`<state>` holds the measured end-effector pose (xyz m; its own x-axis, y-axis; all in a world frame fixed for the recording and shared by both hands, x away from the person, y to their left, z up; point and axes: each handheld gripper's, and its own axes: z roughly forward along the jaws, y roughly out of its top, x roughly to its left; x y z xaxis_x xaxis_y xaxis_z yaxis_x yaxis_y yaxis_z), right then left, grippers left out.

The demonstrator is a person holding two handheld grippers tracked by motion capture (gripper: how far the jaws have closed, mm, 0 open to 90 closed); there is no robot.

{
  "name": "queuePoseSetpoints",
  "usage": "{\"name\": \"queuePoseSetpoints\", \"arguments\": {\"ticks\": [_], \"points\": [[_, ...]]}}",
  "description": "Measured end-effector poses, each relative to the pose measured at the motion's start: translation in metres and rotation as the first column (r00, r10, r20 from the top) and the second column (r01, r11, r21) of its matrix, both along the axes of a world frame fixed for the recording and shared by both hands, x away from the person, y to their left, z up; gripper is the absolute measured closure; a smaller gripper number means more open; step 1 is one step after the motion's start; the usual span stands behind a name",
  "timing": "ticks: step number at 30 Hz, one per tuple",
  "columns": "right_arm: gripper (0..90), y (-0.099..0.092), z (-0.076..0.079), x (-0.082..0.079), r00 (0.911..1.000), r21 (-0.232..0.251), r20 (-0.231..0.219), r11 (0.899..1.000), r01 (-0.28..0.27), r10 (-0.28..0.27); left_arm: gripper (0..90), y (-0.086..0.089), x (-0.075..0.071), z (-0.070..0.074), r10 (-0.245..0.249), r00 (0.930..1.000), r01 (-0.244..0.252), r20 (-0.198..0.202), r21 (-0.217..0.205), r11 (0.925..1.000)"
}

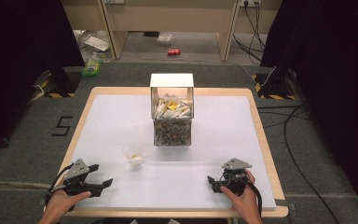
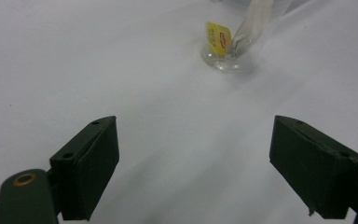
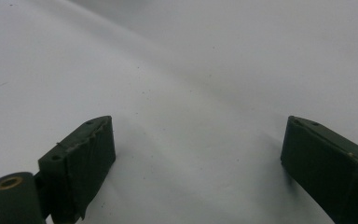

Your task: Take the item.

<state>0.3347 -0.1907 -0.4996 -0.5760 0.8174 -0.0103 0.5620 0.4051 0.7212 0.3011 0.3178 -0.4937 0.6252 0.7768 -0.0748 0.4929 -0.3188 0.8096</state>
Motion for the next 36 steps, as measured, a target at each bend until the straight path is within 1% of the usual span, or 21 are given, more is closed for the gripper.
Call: {"name": "queuePoseSetpoints", "arguments": {"ticks": [6,8,10,12,18,21,27,28,32,36], "points": [[10.5,0.000,0.000,0.000,1.0000,0.002,-0.002,1.000,0.001,-0.001,15.4,-0.003,-0.006,-0.004,-0.002,1.0000,0.002,-0.001,0.026,0.9997],[10.5,0.000,0.000,0.000,1.0000,0.001,-0.001,1.000,0.001,-0.001,15.4,-0.003,-0.007,-0.005,0.000,1.0000,0.000,-0.002,0.044,0.9990],[10.5,0.000,0.000,0.000,1.0000,0.002,-0.003,1.000,0.003,-0.003,15.4,-0.003,-0.008,-0.006,0.002,1.0000,-0.002,-0.002,0.050,0.9987],[10.5,0.000,0.000,0.000,1.0000,0.001,-0.001,1.000,0.001,-0.001,15.3,-0.003,-0.009,-0.008,-0.001,1.0000,0.001,-0.008,0.059,0.9982],[10.5,0.000,0.000,0.000,1.0000,0.001,-0.001,1.000,0.001,-0.001,15.4,-0.004,-0.012,-0.010,-0.002,1.0000,0.002,-0.007,0.066,0.9978],[10.5,0.000,0.000,0.000,1.0000,0.001,-0.001,1.000,0.001,-0.001,15.4,-0.003,-0.014,-0.012,0.008,1.0000,-0.008,-0.001,0.071,0.9974],[10.5,0.000,0.000,0.000,1.0000,0.002,-0.003,1.000,0.003,-0.003,15.4,0.000,-0.018,-0.017,0.030,0.9995,-0.030,-0.002,0.062,0.9976],[10.5,0.000,0.000,0.000,1.0000,0.000,0.001,1.000,0.000,0.000,15.4,0.001,-0.020,-0.018,0.037,0.9993,-0.038,0.006,0.053,0.9979],[10.5,0.000,0.000,0.000,1.0000,0.002,-0.002,1.000,0.003,-0.003,15.4,0.002,-0.023,-0.019,0.048,0.9988,-0.049,0.013,0.046,0.9977],[10.5,0.000,0.000,0.000,1.0000,-0.001,0.001,1.000,-0.001,0.001,15.1,0.002,-0.026,-0.021,0.064,0.9975,-0.066,0.028,0.038,0.9971]]}}
